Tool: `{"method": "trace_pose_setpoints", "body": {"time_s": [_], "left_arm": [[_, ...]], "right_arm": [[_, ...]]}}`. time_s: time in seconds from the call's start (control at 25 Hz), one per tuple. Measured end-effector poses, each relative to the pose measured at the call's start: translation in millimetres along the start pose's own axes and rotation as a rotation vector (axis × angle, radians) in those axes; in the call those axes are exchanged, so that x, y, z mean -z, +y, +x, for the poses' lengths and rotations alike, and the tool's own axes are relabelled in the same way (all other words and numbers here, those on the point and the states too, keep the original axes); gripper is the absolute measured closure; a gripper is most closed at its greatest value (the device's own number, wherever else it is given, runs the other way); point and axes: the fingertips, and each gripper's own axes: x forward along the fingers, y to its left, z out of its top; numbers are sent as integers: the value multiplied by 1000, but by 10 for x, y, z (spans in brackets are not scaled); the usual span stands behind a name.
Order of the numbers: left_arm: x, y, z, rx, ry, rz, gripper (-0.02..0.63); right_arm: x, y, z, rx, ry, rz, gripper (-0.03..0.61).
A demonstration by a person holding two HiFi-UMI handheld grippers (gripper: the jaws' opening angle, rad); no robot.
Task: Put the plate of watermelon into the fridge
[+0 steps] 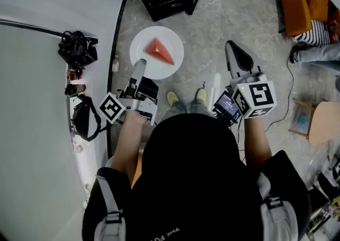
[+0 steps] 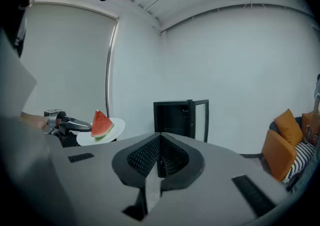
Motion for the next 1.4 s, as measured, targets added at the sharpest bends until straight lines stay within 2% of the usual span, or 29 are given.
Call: {"method": "trace_pose_setpoints", "body": {"time_s": [0.36, 0.56, 0.8, 1.4], "left_arm": [[-97, 37, -141, 8, 37, -29, 580], [-188, 44, -213, 25, 53, -31, 580], [-257, 73, -283, 30, 67, -44, 578], [-410, -20, -364, 66, 67, -60, 580]], "right_arm": [[-50, 195, -24, 63, -44, 61, 568], [-74, 396, 9, 74, -49, 19, 567], [-55, 652, 63, 33, -37, 23, 567], [-112, 849, 93, 49, -23, -3, 568]]}}
